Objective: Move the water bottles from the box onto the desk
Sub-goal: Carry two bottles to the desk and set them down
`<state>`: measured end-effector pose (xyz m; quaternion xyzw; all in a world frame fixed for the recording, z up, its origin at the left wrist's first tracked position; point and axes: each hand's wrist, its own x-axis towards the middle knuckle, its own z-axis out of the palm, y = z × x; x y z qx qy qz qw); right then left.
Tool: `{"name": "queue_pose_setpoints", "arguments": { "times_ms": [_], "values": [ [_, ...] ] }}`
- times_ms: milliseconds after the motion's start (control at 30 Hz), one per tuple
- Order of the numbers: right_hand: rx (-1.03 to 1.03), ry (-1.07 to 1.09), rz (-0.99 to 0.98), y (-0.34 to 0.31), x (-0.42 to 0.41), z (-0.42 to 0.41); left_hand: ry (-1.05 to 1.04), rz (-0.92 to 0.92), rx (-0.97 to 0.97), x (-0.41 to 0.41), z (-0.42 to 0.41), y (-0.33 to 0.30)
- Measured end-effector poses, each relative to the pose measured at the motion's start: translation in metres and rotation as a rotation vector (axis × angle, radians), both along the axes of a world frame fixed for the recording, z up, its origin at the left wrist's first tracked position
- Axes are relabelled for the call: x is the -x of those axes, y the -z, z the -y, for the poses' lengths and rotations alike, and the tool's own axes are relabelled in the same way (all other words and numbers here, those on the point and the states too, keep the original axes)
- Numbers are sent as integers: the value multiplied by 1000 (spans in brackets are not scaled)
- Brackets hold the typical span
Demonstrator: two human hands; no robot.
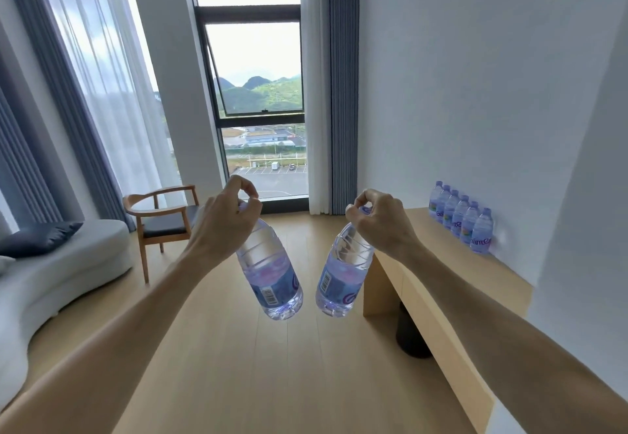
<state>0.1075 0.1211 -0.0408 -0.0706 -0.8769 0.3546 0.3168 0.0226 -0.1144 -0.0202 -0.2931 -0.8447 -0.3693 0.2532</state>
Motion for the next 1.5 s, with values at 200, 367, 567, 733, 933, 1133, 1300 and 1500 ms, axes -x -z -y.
{"name": "queue_pose_setpoints", "arguments": {
  "times_ms": [200,367,567,733,933,1133,1300,1500],
  "values": [
    [-5,-7,24,-11,116,-56,28,11,-6,117,-57,-8],
    [-2,17,9,-15,198,-93,15,44,-52,201,-93,-10],
    [41,67,16,-2,297,-139,48,42,-66,310,-142,2],
    [8,118,70,11,387,-179,106,36,-87,413,-188,12],
    [53,209,88,2,489,-229,198,26,-72,536,-245,-2],
    [102,330,29,-3,566,-284,291,26,-77,628,-311,-15],
    [113,381,25,3,610,-337,365,36,-63,683,-376,-11],
    [109,425,26,14,647,-419,460,26,-45,733,-469,2]
  ]
}}
